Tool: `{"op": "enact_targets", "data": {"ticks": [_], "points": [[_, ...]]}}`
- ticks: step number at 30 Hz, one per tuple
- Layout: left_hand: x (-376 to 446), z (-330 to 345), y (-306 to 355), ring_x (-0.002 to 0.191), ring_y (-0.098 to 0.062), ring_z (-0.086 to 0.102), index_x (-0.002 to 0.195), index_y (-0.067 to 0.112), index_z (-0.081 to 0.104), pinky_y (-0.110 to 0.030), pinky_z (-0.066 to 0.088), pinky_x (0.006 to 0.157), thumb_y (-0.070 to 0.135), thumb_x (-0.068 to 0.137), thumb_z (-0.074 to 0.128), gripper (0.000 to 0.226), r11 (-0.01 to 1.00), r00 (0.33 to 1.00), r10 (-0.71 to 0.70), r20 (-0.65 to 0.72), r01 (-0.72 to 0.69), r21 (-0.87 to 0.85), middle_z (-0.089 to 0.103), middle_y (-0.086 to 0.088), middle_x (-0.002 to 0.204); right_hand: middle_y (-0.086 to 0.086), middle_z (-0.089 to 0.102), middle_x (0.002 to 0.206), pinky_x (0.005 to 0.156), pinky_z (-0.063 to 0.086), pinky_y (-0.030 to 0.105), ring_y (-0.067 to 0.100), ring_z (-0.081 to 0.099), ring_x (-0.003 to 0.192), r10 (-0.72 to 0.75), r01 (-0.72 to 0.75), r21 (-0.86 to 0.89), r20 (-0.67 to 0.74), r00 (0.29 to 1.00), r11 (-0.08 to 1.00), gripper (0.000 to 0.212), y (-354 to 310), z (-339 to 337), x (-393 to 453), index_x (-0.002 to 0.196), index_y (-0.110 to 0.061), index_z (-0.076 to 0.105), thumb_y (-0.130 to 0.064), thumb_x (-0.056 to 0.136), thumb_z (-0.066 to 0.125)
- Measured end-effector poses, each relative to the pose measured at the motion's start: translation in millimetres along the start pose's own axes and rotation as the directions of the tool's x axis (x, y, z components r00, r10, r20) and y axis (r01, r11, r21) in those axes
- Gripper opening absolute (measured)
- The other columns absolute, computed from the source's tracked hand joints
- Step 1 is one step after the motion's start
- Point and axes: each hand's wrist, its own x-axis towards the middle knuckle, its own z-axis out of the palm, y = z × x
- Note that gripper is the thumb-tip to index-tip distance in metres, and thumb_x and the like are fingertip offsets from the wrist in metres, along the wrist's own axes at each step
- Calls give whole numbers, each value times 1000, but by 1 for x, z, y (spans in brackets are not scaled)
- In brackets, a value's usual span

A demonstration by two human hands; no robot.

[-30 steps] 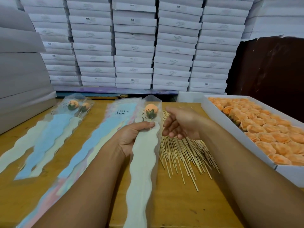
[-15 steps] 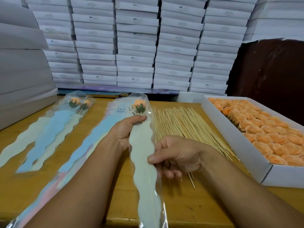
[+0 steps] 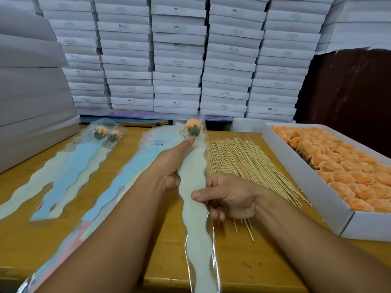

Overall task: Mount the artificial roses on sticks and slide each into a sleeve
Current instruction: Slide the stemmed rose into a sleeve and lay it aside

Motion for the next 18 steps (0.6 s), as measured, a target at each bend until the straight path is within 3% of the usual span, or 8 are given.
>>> {"op": "enact_targets", "data": {"ticks": [4,6,9,11,16,18], "points": [[-7,12,6,77,-27,74,118,4,66,-37,60,65,33,89,74,41,963,996,53,-70,-33,268,77,-14,95,6,65,60,37,44,15,7,57,42,-73,80,51,-119,990,996,18,-1,-2,1,82,0,70,-18,85,71],[-13,17,5,76,-28,75,111,3,66,-40,62,68,37,90,72,40,884,994,80,-77,-35,465,77,-13,88,6,63,58,36,42,15,7,54,40,-101,118,76,-201,974,990,17,-1,-4,1,82,0,68,-16,86,71],[-30,17,3,66,-22,74,101,5,69,-30,60,59,43,91,69,40,741,996,82,-46,-30,671,77,-9,79,7,62,58,35,40,15,7,52,40,-127,170,108,-321,939,980,16,-1,-10,3,82,1,68,-10,94,65],[-41,13,3,62,-19,71,98,4,72,-26,55,53,41,91,70,38,724,997,73,-26,-35,689,76,-8,77,7,61,59,35,39,15,7,51,40,-126,183,127,-366,922,975,16,-1,-14,3,84,2,68,-9,95,65],[-66,1,3,46,-8,61,82,5,70,-19,47,44,16,88,75,13,843,996,-28,89,-24,537,67,0,58,6,60,59,36,40,15,7,51,42,-113,174,125,-392,913,977,14,1,-19,4,82,-2,70,-14,89,71],[-72,0,-1,48,-9,63,84,5,67,-20,49,45,7,86,75,8,860,993,-47,106,-14,509,68,-1,60,5,60,60,37,41,16,7,52,44,-113,173,122,-389,914,977,20,1,-19,4,86,-1,70,-19,80,75]]}}
